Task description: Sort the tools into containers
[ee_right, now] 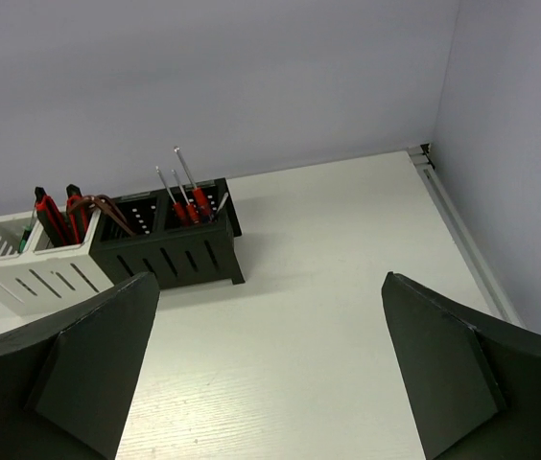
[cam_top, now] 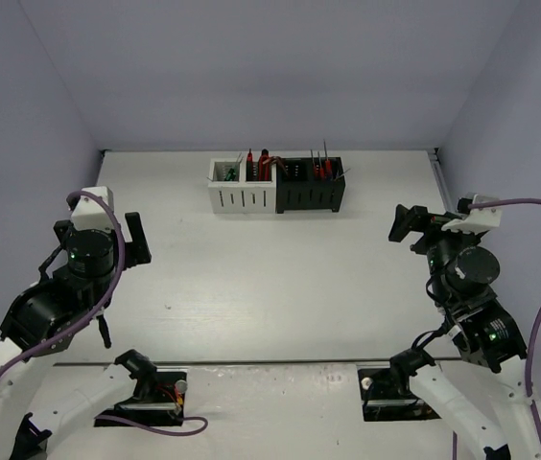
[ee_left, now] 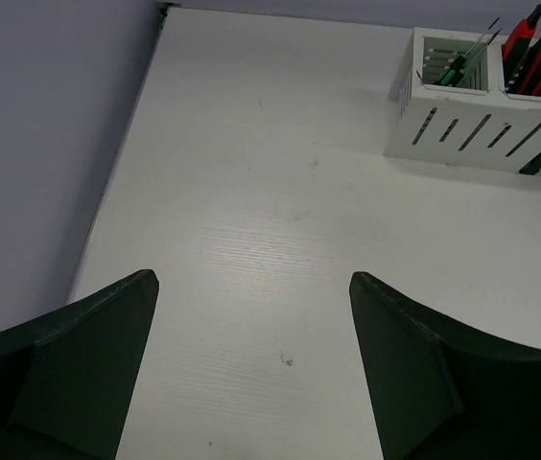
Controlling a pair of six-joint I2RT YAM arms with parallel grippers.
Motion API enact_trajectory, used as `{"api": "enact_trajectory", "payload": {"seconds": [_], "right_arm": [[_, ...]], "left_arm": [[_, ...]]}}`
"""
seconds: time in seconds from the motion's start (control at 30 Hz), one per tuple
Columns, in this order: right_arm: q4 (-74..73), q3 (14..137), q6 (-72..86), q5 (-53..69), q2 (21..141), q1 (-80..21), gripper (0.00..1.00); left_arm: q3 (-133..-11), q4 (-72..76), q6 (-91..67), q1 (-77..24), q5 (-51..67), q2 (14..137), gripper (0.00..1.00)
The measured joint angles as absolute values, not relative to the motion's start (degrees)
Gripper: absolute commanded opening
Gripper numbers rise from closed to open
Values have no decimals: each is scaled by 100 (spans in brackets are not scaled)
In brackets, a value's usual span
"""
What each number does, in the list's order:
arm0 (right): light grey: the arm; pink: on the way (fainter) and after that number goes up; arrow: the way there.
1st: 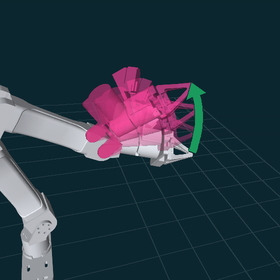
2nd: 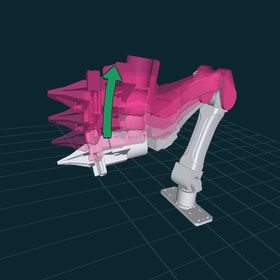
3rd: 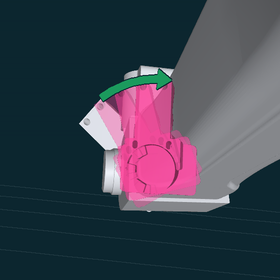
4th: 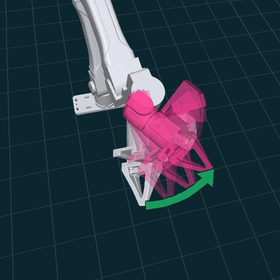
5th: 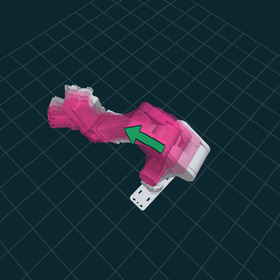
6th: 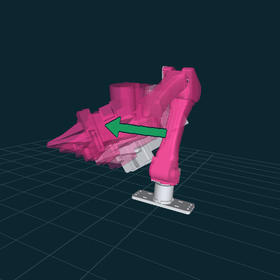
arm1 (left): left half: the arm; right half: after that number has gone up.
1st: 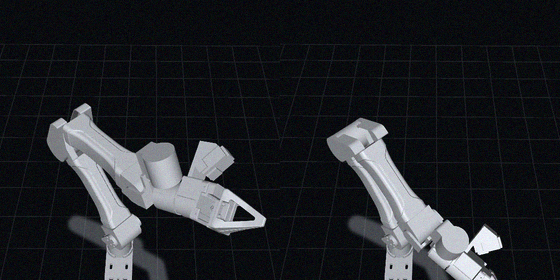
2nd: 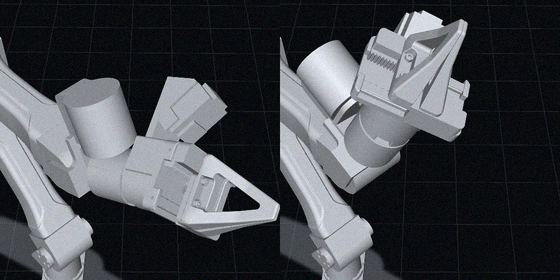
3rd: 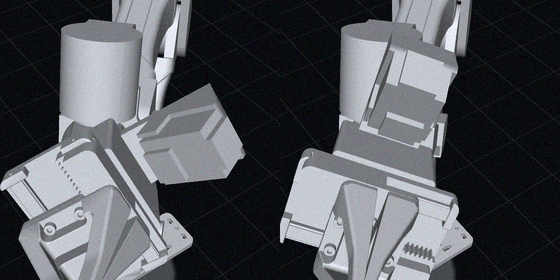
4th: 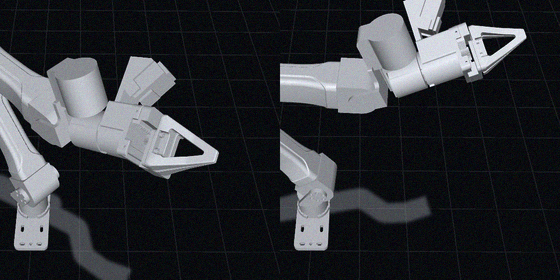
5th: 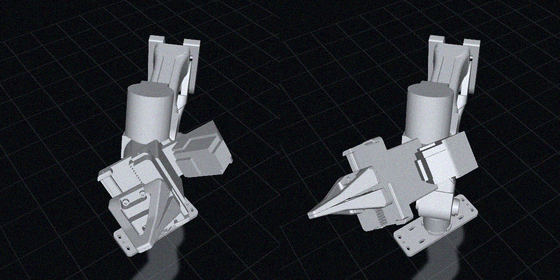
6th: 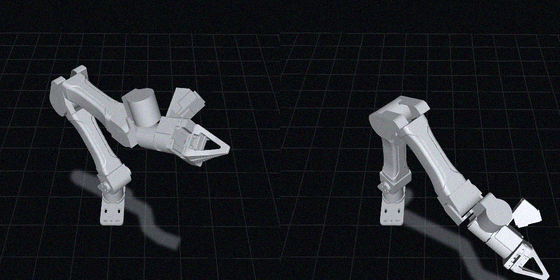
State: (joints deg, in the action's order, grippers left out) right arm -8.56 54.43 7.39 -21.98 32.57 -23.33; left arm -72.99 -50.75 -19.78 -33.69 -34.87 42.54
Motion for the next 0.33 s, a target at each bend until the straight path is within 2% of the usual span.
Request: {"api": "enact_trajectory", "payload": {"seconds": [0.33], "right_arm": [[-867,5489,753,-2139,3311,-2333,100]], "left_arm": [[-7294,-5075,-2071,-3367,-3343,4277,78]]}}
